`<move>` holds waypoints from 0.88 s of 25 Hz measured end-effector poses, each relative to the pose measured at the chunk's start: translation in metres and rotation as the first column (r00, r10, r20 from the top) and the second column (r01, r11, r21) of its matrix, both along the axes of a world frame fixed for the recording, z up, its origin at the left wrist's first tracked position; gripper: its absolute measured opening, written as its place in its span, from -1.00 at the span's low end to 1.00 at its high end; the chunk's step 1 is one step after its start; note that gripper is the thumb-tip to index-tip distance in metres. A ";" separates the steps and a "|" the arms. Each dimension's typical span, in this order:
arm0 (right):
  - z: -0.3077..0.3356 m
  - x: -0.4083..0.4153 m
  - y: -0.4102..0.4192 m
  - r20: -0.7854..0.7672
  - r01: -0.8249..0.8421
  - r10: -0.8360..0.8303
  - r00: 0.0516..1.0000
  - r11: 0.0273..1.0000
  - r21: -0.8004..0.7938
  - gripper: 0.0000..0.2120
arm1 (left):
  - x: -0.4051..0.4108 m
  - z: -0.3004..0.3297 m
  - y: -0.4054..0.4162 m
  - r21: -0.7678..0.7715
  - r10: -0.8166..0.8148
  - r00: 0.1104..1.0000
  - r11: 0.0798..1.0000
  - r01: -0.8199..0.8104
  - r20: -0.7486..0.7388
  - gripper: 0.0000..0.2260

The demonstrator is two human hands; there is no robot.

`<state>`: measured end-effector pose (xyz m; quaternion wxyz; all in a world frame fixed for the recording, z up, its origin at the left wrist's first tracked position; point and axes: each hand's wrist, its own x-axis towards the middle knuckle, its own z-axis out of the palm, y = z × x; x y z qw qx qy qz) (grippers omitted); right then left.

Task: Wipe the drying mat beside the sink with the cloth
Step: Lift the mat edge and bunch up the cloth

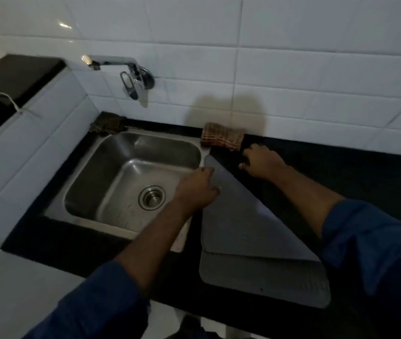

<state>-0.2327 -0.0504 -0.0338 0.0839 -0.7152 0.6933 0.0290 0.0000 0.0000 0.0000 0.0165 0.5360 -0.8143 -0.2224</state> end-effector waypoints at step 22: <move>0.009 0.029 -0.071 0.052 -0.180 0.235 0.971 0.852 -0.491 -0.84 | -0.003 -0.012 0.000 -0.129 0.063 0.976 0.987 -0.091 -0.207 -0.45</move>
